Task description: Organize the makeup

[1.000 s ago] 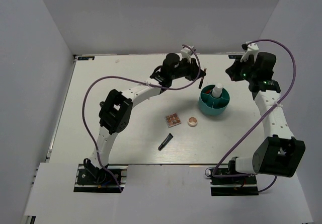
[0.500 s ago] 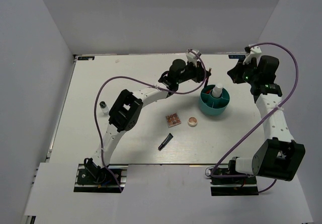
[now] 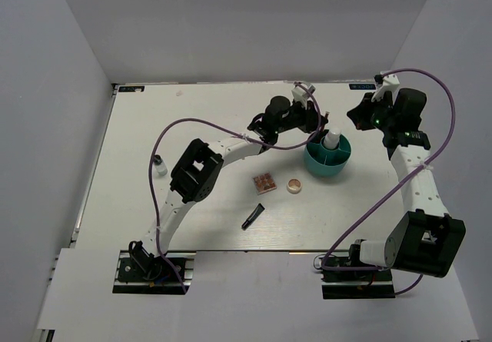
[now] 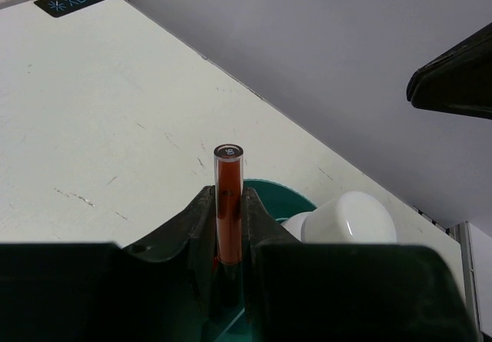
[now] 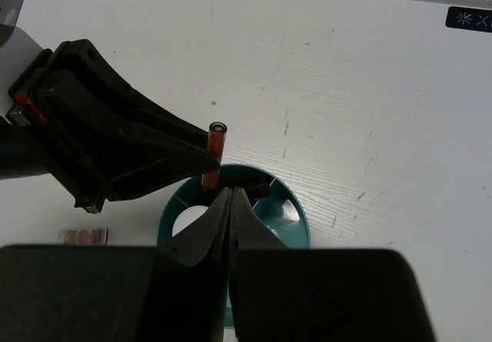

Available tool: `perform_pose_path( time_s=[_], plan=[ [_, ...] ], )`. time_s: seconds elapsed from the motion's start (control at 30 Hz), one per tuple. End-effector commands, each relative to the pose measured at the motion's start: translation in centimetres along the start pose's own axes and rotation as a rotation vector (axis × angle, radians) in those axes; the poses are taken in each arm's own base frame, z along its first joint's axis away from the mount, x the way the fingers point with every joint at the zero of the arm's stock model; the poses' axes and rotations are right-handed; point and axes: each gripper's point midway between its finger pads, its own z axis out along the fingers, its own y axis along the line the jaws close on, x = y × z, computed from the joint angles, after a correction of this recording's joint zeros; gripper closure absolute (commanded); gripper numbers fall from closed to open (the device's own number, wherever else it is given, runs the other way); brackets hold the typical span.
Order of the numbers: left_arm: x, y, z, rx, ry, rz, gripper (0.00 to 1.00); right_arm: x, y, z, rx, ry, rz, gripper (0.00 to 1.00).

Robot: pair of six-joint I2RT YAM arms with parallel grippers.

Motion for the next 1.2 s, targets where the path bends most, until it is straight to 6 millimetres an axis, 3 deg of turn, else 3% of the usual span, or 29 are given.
perform_pose_path(
  time_s=[0.0,0.03,0.1,0.17,0.47,0.57,0.6,0.63,0.67,0.7,0.8,0.83,0.87,0.93,0.97,1.0,1.03,1.07,1.13,1.17],
  plan=[
    [-1.6,-0.9,0.0,-0.001,-0.019,0.019,0.89,-1.7,0.5,-0.7,-0.017,-0.063,-0.037,0.99],
    [-1.4,-0.8,-0.1,-0.005,-0.013,0.02,0.87,-1.7,0.6,-0.8,-0.02,-0.065,-0.038,0.97],
    [-1.2,-0.6,-0.3,-0.016,-0.004,0.021,0.71,-1.9,0.8,-0.9,-0.026,-0.069,-0.039,0.95],
    [-1.1,-0.4,-0.3,-0.026,0.0,0.029,0.66,-1.9,1.0,-1.0,-0.034,-0.071,-0.041,0.94],
    [-1.7,-0.8,-0.7,-0.029,0.007,0.034,0.53,-2.2,1.8,-1.2,-0.071,-0.079,-0.05,0.89],
    [-4.0,-1.6,-1.2,-0.028,-0.036,0.058,0.53,-2.5,3.3,-1.6,-0.16,-0.089,-0.094,0.81],
    [-4.9,-1.9,-1.4,-0.028,-0.05,0.068,0.52,-2.2,4.0,-1.7,-0.205,-0.082,-0.127,0.74],
    [-6.9,-2.9,-2.0,-0.024,-0.079,0.084,0.51,-2.3,5.7,-2.2,-0.303,-0.087,-0.161,0.7],
    [-8.2,-2.4,-2.8,-0.038,-0.098,0.085,0.51,-1.7,6.5,-2.6,-0.357,-0.071,-0.17,0.63],
    [-10.6,-3.9,-3.7,-0.023,-0.131,0.084,0.51,-1.4,7.4,-3.0,-0.422,-0.077,-0.236,0.61],
    [-12.6,-3.3,-6.2,-0.086,-0.141,0.101,0.48,-0.2,10.4,-4.6,-0.622,-0.086,-0.347,0.51],
    [-15.3,-4.2,-8.0,-0.095,-0.18,0.116,0.45,-0.4,11.5,-5.4,-0.699,-0.109,-0.372,0.49],
    [-14.1,-3.8,-9.0,-0.129,-0.141,0.099,0.44,-0.2,11.9,-5.7,-0.727,-0.114,-0.392,0.46],
    [-14.7,-2.7,-11.4,-0.19,-0.123,0.077,0.38,1.0,12.9,-6.3,-0.798,-0.107,-0.442,0.42],
    [-13.9,-3.1,-13.4,-0.228,-0.064,0.045,0.35,0.7,13.4,-6.5,-0.816,-0.11,-0.478,0.4],
    [-13.7,-2.3,-14.8,-0.28,-0.037,-0.003,0.3,1.3,13.6,-6.5,-0.831,-0.094,-0.506,0.38],
    [-13.1,-1.0,-16.5,-0.364,0.004,-0.046,0.26,3.1,13.6,-6.6,-0.843,-0.008,-0.468,0.38],
    [-11.8,-1.0,-18.9,-0.424,0.086,-0.088,0.23,3.3,14.5,-6.3,-0.878,-0.003,-0.535,0.37],
    [-9.0,0.4,-22.0,-0.515,0.174,-0.145,0.21,5.2,14.3,-5.7,-0.889,0.094,-0.551,0.3],
    [-8.3,-0.6,-24.2,-0.534,0.211,-0.166,0.19,6.6,15.7,-6.0,-0.946,0.142,-0.576,0.26]
  ],
)
